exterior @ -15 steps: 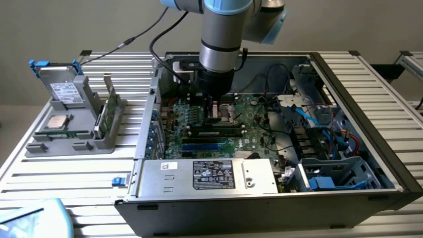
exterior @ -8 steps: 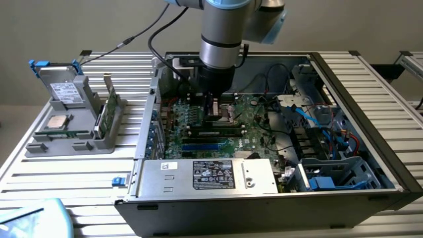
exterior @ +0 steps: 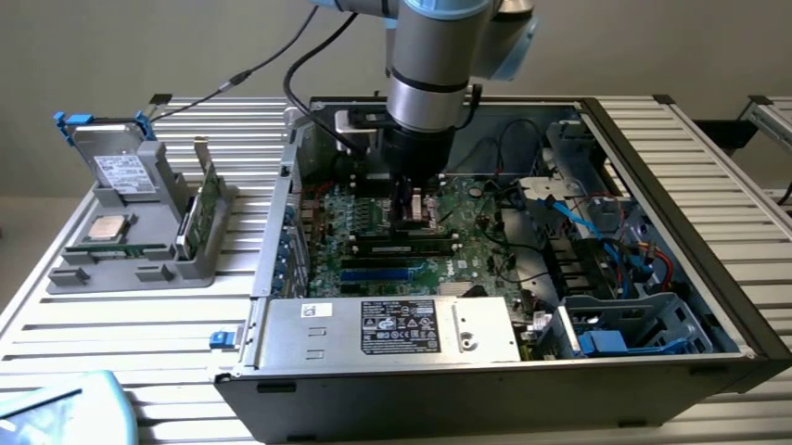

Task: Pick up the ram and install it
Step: 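Press down the ram until it locks into place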

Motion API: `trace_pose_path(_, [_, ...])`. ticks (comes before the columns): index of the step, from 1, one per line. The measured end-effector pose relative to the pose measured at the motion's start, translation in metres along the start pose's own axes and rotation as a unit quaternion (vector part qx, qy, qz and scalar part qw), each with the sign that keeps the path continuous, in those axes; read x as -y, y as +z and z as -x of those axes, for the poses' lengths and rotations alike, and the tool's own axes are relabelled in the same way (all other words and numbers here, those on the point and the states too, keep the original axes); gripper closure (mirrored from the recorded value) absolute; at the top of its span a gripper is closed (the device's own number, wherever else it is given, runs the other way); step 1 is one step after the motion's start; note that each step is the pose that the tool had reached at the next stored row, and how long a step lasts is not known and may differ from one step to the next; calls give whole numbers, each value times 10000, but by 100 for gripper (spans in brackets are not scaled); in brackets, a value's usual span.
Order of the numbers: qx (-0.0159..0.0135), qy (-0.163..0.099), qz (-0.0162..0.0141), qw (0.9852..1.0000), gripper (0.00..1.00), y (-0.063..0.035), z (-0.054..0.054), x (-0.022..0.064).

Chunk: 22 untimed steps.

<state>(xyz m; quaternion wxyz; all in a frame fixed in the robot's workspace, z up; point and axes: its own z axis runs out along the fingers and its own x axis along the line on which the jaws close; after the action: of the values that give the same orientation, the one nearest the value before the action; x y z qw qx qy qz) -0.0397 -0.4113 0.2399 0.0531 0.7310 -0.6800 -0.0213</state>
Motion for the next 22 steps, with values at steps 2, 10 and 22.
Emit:
trace_pose_path(2, [7,-1,-1,10000,90,-9,-11,62])
trace_pose_path(10, [8,3,-1,10000,90,-18,-13,131])
trace_pose_path(22, [7,3,-1,10000,90,-18,-11,131])
